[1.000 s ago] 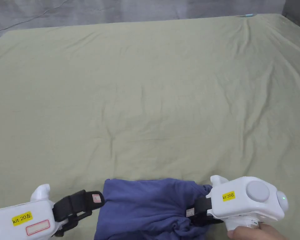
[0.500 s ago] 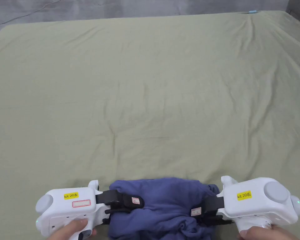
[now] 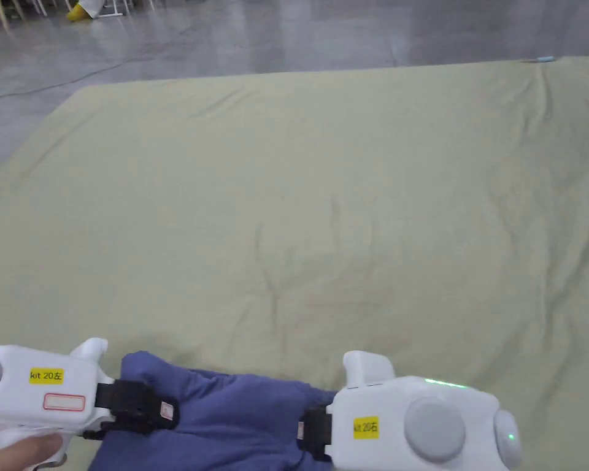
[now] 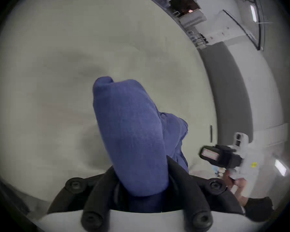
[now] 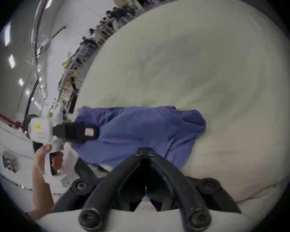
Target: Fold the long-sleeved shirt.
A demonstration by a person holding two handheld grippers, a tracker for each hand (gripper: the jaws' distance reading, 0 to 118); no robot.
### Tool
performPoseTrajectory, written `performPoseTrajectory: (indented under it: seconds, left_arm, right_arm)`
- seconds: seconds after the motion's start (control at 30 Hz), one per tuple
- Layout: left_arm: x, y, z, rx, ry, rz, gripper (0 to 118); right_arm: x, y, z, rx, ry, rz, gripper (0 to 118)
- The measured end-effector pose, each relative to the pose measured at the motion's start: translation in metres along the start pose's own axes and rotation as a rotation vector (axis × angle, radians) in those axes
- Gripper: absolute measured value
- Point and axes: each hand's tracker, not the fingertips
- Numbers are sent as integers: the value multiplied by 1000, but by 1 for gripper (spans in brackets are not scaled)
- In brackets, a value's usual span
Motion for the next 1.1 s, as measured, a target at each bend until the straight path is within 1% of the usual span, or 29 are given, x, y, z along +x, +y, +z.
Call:
performPoseTrajectory:
  seconds: [0.07, 0.13, 0.17, 0.2, 0.27, 0.3, 0.33, 0.37, 0.4, 0.43, 0.47, 0.5, 0.53, 0.57, 0.63, 0.7, 0.73, 0.83, 0.87, 0.9, 0.93, 0.97, 1.0, 1.03, 1.07, 1.1]
  left_arm:
    - [-28, 11, 30, -5, 127, -8, 5]
    - [-57, 19, 52, -33, 296, -35, 5]
    - [-69, 21, 59, -53, 406, -102, 5]
    - [-79, 25, 63, -62, 485, -151, 5]
    - [-106, 25, 68, -99, 586, -145, 5]
    - [-116, 24, 68, -92, 605, -115, 5]
    - [-127, 21, 66, -72, 588, -88, 7]
    - [-134, 16, 64, -58, 550, -63, 17]
    - [-134, 14, 65, -29, 587, -69, 45]
    - [-133, 11, 65, -5, 636, -78, 96]
    - [-154, 20, 68, 14, 650, -98, 116]
    - [-157, 21, 76, 47, 629, -111, 117]
    - [-150, 21, 84, 131, 600, -108, 115]
    - [-143, 19, 92, 170, 581, -95, 115]
    - [-106, 12, 104, 191, 523, -99, 115]
    - [-80, 10, 111, 230, 404, -119, 115]
    - [-50, 6, 116, 230, 347, -126, 115]
    - [13, 7, 132, 232, 148, -162, 114]
    - [45, 6, 142, 234, 85, -179, 109]
    - [71, 2, 152, 309, 125, -253, 91]
    - [104, -4, 161, 418, 207, -365, 33]
    - [133, -14, 171, 525, 250, -451, 0]
    - [170, -26, 180, 605, 294, -492, 0]
    - [195, -37, 188, 690, 301, -529, 0]
    - [219, -47, 194, 794, 300, -547, 0]
    - [238, -55, 199, 882, 287, -536, 0]
  right_arm:
    - [-38, -2, -17, -19, 50, 37, 0]
    - [-75, -9, -29, -40, 64, 99, 0]
    - [-92, -12, -36, -62, 83, 142, 0]
    - [-101, -14, -38, -72, 106, 164, 0]
    - [-120, -19, -40, -99, 169, 206, 0]
    - [-125, -20, -40, -124, 210, 213, 0]
    - [-128, -20, -41, -151, 240, 207, 0]
    - [-129, -20, -41, -151, 233, 203, 0]
    - [-130, -21, -40, -149, 232, 207, 0]
    - [-130, -21, -36, -138, 232, 219, 0]
    - [-129, -22, -33, -122, 232, 232, 0]
    - [-128, -21, -31, -114, 230, 239, 0]
    - [-126, -20, -29, -109, 230, 243, 0]
    - [-124, -20, -24, -103, 228, 239, 0]
    - [-120, -16, -15, -86, 225, 225, 0]
    - [-113, -12, 0, -63, 230, 224, 0]
    - [-109, -8, 10, -47, 228, 229, 0]
    - [-90, 10, 52, 49, 215, 209, 0]
    - [-81, 20, 77, 106, 208, 211, 0]
    - [-75, 27, 96, 156, 197, 213, 0]
    - [-67, 36, 121, 229, 181, 216, 0]
    - [-63, 44, 150, 304, 173, 225, 0]
    - [-54, 51, 178, 383, 159, 229, 0]
    - [-47, 54, 204, 459, 130, 225, 0]
    - [-40, 57, 230, 545, 97, 232, 0]
    - [-37, 55, 255, 614, 59, 253, 0]
